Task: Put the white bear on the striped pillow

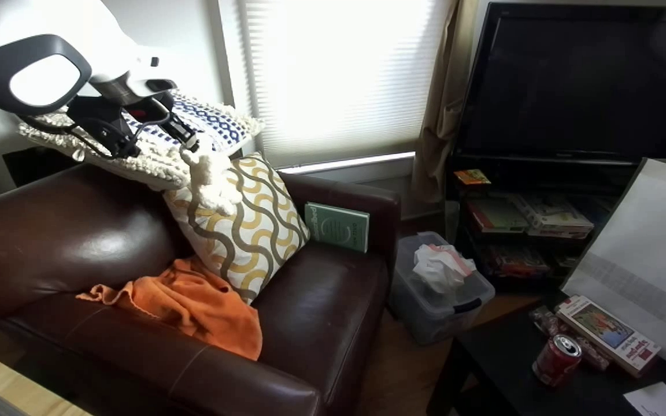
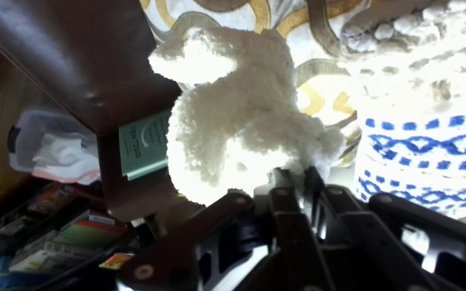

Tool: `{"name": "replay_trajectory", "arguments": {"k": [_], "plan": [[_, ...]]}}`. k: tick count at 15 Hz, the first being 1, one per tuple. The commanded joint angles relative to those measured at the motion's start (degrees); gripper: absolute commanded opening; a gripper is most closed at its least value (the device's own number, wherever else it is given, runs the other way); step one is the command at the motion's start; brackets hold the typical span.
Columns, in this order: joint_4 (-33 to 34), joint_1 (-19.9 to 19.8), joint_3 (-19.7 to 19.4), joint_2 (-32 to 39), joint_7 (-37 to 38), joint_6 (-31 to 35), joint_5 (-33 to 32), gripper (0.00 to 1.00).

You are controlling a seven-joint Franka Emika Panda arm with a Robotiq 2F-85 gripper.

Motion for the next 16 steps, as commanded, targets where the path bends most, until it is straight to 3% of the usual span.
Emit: {"name": "replay_trajectory", "arguments": {"k": [1,3,4,8,9,13,14,16], "plan": [[-1.45,-3.18,5.97,-13.82,2.19,-9.33,-3.12,0.03],[4.20,0.75,4.45,-15.50,-0.73,-17.40,-4.15,0.03],[5.78,6.08,-1.20,-15.13,5.13,-19.17,-14.02,0.03],[14.29,14.66,-8.22,-12.98,6.34,-21.34,-25.76,0.03],[11.12,15.22,-8.66,-13.90,9.18,-19.21,-26.90,0.11],[13.71,17.35,-11.12,-12.99,8.53,-20.16,-28.50,0.11],[13.72,17.37,-11.16,-12.72,8.51,-20.17,-28.54,0.03],[15.17,22.76,-14.28,-5.52,3.55,-8.10,-26.43,0.03]]}}
